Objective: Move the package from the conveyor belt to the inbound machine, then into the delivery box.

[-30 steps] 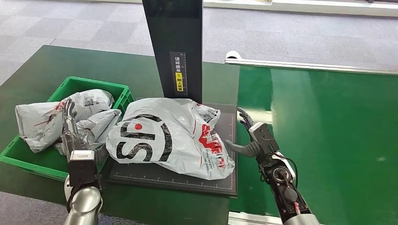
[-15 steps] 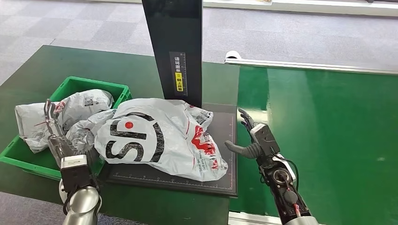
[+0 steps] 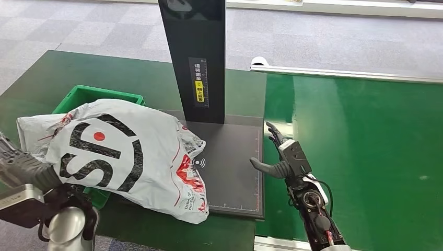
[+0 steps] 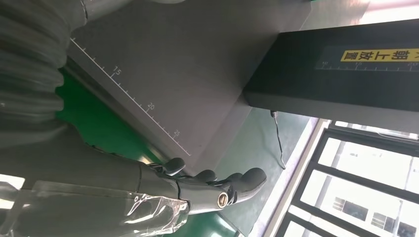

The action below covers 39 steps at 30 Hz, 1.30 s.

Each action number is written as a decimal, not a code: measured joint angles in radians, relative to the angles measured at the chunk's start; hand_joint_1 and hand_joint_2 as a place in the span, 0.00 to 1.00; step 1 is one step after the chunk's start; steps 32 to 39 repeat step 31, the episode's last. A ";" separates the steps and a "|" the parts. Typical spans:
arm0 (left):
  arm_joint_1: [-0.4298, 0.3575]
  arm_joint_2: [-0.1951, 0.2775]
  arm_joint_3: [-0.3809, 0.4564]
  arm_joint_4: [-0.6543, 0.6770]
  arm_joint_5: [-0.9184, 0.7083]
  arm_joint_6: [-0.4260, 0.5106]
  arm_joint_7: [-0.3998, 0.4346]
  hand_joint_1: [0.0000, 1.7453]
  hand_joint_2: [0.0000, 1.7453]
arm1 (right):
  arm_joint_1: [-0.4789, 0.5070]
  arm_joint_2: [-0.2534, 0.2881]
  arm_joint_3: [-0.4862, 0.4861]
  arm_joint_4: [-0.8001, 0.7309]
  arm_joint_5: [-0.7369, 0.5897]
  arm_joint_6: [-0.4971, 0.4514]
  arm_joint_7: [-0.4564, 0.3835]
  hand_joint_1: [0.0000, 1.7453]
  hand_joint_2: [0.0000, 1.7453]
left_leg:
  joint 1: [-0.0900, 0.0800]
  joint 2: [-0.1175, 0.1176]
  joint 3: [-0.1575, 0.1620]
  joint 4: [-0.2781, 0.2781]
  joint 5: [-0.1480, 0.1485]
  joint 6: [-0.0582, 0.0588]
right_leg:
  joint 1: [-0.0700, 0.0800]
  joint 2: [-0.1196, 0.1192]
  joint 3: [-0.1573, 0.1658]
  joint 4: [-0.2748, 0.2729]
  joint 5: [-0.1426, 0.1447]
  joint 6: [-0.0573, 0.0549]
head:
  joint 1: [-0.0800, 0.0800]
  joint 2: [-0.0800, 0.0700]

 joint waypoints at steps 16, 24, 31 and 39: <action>0.006 -0.011 0.047 -0.212 0.117 0.001 0.000 0.00 1.00 | 0.008 0.012 -0.009 -0.016 0.015 -0.002 0.012 0.00 1.00 | 0.000 0.000 0.000 0.000 0.000 0.000 | 0.000 0.000 0.000 0.000 0.000 0.000 | 0.000 0.000; 0.001 -0.012 0.093 -0.256 0.108 0.001 0.000 0.00 1.00 | 0.009 0.012 -0.009 -0.016 0.017 -0.001 0.009 0.00 1.00 | 0.000 0.000 0.000 0.000 0.000 0.000 | 0.000 0.000 0.000 0.000 0.000 0.000 | 0.000 0.000; -0.031 -0.011 0.146 -0.279 0.081 0.001 0.000 0.00 1.00 | 0.009 0.013 -0.009 -0.016 0.021 -0.001 0.000 0.00 1.00 | 0.000 0.000 0.000 0.000 0.000 0.000 | 0.000 0.000 0.000 0.000 0.000 0.000 | 0.000 0.000; -0.031 -0.011 0.146 -0.279 0.081 0.001 0.000 0.00 1.00 | 0.009 0.013 -0.009 -0.016 0.021 -0.001 0.000 0.00 1.00 | 0.000 0.000 0.000 0.000 0.000 0.000 | 0.000 0.000 0.000 0.000 0.000 0.000 | 0.000 0.000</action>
